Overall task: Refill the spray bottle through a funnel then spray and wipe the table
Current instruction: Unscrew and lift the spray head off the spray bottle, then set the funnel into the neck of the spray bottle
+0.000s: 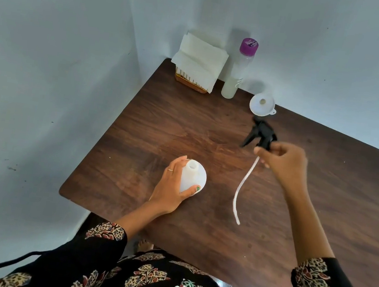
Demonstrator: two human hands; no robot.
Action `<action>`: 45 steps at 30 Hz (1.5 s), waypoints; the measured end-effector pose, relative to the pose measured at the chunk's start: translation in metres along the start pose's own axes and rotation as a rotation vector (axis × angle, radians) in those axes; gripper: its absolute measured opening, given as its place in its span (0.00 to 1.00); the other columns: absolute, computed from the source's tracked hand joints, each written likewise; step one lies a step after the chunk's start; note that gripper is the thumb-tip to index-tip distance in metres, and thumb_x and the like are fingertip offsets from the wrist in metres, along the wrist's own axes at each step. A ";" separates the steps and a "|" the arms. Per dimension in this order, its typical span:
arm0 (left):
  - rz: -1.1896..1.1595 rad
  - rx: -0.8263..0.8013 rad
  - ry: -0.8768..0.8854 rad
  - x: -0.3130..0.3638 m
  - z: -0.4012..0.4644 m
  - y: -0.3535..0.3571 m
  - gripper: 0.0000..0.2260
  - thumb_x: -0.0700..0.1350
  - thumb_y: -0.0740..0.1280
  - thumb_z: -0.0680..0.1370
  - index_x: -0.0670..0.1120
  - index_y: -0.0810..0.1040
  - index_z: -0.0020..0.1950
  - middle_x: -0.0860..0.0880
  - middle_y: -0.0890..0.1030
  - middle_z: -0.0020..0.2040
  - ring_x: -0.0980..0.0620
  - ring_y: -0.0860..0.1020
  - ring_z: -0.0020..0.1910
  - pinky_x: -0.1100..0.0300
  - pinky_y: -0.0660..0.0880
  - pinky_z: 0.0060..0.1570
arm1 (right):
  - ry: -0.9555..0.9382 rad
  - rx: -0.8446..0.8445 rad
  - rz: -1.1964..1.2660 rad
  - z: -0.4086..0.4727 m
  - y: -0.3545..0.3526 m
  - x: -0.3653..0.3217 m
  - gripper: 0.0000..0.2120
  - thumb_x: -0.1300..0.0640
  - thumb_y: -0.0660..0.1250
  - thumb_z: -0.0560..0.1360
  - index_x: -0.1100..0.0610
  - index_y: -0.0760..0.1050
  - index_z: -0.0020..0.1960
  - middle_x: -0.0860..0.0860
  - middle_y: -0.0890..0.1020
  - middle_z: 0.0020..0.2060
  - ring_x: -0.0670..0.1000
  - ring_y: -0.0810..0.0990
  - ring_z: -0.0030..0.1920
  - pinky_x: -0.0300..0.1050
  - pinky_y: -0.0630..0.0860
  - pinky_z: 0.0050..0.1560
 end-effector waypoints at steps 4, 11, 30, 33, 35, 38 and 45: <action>0.006 0.001 -0.005 -0.001 0.000 0.000 0.34 0.56 0.69 0.72 0.52 0.55 0.72 0.53 0.58 0.74 0.49 0.63 0.69 0.54 0.68 0.63 | 0.250 -0.148 0.023 -0.004 0.046 0.062 0.11 0.57 0.77 0.66 0.63 0.78 0.34 0.60 0.84 0.32 0.55 0.83 0.35 0.56 0.81 0.48; 0.041 0.000 -0.001 0.000 0.000 0.000 0.33 0.56 0.69 0.72 0.52 0.55 0.72 0.53 0.57 0.73 0.49 0.62 0.68 0.55 0.68 0.61 | 0.301 -0.157 -0.071 -0.014 0.092 0.101 0.16 0.54 0.76 0.66 0.67 0.79 0.39 0.60 0.84 0.33 0.55 0.83 0.35 0.54 0.81 0.45; -0.098 0.081 0.102 -0.002 -0.016 -0.014 0.35 0.58 0.70 0.68 0.60 0.57 0.71 0.59 0.55 0.73 0.60 0.61 0.69 0.60 0.67 0.63 | 0.372 -0.152 -0.046 -0.004 0.071 0.132 0.07 0.50 0.67 0.73 0.51 0.76 0.37 0.51 0.83 0.36 0.53 0.82 0.39 0.52 0.79 0.46; -0.204 0.262 0.142 0.002 -0.016 -0.044 0.25 0.48 0.62 0.70 0.53 0.66 0.68 0.54 0.65 0.68 0.54 0.67 0.66 0.56 0.70 0.62 | 0.323 -0.093 0.025 0.023 0.050 0.121 0.08 0.58 0.65 0.74 0.55 0.76 0.36 0.51 0.82 0.33 0.51 0.80 0.35 0.50 0.78 0.44; -0.286 0.415 0.098 0.006 -0.001 -0.069 0.20 0.46 0.58 0.70 0.53 0.70 0.62 0.56 0.70 0.62 0.54 0.72 0.60 0.59 0.73 0.57 | 0.292 -0.063 0.050 0.048 0.039 0.112 0.09 0.60 0.64 0.74 0.55 0.76 0.36 0.51 0.81 0.32 0.52 0.79 0.36 0.50 0.77 0.44; -0.319 0.420 0.007 0.022 0.051 -0.085 0.11 0.42 0.59 0.75 0.52 0.73 0.55 0.55 0.76 0.54 0.57 0.75 0.53 0.59 0.75 0.55 | 0.244 -0.028 0.066 0.088 0.028 0.102 0.07 0.59 0.64 0.75 0.53 0.76 0.38 0.51 0.81 0.37 0.53 0.78 0.41 0.49 0.75 0.47; -0.246 -0.217 -0.200 0.069 0.196 -0.007 0.15 0.47 0.61 0.78 0.51 0.70 0.65 0.51 0.73 0.66 0.54 0.72 0.63 0.58 0.68 0.63 | 0.221 -0.040 0.065 0.178 0.037 0.083 0.20 0.62 0.64 0.75 0.57 0.68 0.67 0.57 0.73 0.62 0.54 0.75 0.56 0.47 0.72 0.53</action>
Point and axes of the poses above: each hand's wrist, its own z-axis towards the middle knuckle, its own y-axis out of the palm, x = y × z, the point moved 8 cm from there along z, towards the middle knuckle
